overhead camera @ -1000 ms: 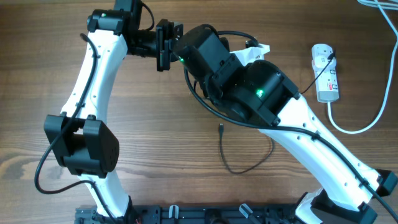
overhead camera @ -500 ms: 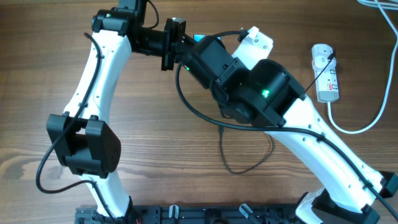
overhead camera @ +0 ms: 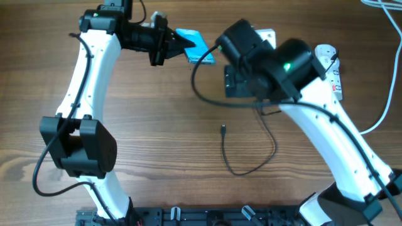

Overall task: Plug charger to phone and switch on socket
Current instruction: 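Move the right gripper over the black USB-C cable end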

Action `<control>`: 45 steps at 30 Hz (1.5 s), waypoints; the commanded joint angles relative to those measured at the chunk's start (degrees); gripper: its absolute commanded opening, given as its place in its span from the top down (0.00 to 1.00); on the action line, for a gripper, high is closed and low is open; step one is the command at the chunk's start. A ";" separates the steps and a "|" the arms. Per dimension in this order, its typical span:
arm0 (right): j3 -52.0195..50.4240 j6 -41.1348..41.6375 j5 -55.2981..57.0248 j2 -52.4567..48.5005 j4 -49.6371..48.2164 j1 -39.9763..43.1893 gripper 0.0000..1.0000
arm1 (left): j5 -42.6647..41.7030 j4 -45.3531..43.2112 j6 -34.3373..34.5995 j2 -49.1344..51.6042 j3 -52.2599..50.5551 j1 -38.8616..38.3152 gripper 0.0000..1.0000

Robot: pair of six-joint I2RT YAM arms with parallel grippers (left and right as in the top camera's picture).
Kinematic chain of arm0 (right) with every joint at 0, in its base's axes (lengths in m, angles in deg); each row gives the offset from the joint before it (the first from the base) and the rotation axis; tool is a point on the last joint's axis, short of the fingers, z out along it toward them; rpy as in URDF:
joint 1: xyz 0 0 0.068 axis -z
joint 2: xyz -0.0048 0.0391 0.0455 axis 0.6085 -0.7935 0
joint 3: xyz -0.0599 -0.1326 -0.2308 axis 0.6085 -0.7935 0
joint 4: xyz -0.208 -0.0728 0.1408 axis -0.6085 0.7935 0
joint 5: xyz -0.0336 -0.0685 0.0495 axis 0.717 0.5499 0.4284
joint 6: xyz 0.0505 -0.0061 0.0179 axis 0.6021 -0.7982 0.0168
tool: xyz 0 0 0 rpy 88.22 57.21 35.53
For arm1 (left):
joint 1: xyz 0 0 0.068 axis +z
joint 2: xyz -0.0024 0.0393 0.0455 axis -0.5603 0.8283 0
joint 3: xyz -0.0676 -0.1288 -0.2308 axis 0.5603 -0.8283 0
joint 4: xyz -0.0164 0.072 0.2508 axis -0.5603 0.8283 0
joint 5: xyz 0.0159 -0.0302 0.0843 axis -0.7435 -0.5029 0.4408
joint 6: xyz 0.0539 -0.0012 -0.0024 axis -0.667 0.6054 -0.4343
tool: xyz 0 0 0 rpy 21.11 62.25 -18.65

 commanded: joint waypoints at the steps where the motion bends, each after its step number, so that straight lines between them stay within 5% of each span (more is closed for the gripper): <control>1: -5.62 -1.57 -8.09 -0.31 -1.66 4.70 0.00 | 11.74 1.73 -1.53 -1.49 1.01 3.10 0.96; 6: -19.08 -1.38 -20.11 -0.31 -12.50 6.12 0.09 | 31.32 7.74 -1.53 -1.49 1.01 5.92 0.96; 10: -29.27 2.14 -22.75 -0.31 -19.85 6.10 0.26 | 43.67 11.63 -2.71 -1.49 1.01 6.40 0.96; 16: -44.37 1.49 -31.76 -0.31 -32.76 4.94 0.60 | 45.18 11.76 -7.96 -1.46 0.68 6.16 0.96; 22: -50.38 4.76 -31.06 -0.31 -40.41 0.42 0.60 | 45.22 11.47 -11.85 -1.14 0.68 5.31 0.96; 30: -52.96 12.57 -16.85 -1.86 -46.42 -5.95 0.59 | 45.24 11.58 -11.87 -0.50 0.68 5.31 0.96; 45: -53.33 12.11 -16.85 -9.49 -51.21 -6.01 0.63 | 45.46 11.58 -11.87 -0.50 0.63 5.33 0.96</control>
